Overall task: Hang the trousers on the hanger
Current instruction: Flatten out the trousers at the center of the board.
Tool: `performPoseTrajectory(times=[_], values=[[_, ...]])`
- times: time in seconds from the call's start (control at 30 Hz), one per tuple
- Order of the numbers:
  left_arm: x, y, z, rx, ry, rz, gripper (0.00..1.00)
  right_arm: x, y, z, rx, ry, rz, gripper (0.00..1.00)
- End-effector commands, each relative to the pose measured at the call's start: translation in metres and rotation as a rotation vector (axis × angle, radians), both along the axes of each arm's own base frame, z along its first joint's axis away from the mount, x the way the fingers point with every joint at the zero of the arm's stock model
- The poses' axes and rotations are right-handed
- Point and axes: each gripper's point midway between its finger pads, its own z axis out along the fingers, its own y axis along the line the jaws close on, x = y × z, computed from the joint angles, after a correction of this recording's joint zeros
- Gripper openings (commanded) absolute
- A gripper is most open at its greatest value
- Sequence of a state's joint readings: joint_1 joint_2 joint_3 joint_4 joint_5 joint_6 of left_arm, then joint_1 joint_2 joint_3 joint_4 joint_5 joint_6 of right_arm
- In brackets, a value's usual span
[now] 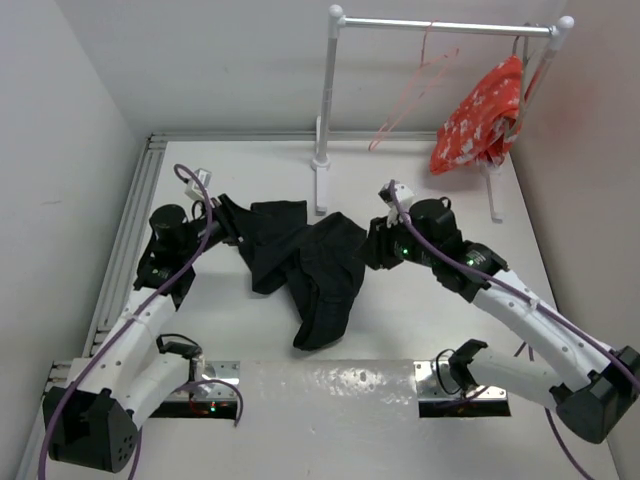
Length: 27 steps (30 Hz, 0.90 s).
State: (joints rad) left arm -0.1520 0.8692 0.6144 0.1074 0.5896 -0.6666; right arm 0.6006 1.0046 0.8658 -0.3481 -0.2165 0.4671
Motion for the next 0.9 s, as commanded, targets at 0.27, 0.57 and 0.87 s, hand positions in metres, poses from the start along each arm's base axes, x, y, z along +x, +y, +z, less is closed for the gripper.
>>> performPoseTrajectory(times=[0.27,0.57,0.87], values=[[0.009,0.052,0.009,0.069,0.002,0.355,0.09,-0.023,0.065,-0.028,-0.413,-0.142,0.052,0.0],[0.011,0.073,-0.076,0.176,0.238,0.464,0.01,0.0,0.094,-0.045,-0.464,-0.196,-0.008,0.54],[-0.002,0.08,-0.084,0.196,0.23,0.487,0.26,0.023,0.14,-0.074,-0.488,-0.178,-0.001,0.66]])
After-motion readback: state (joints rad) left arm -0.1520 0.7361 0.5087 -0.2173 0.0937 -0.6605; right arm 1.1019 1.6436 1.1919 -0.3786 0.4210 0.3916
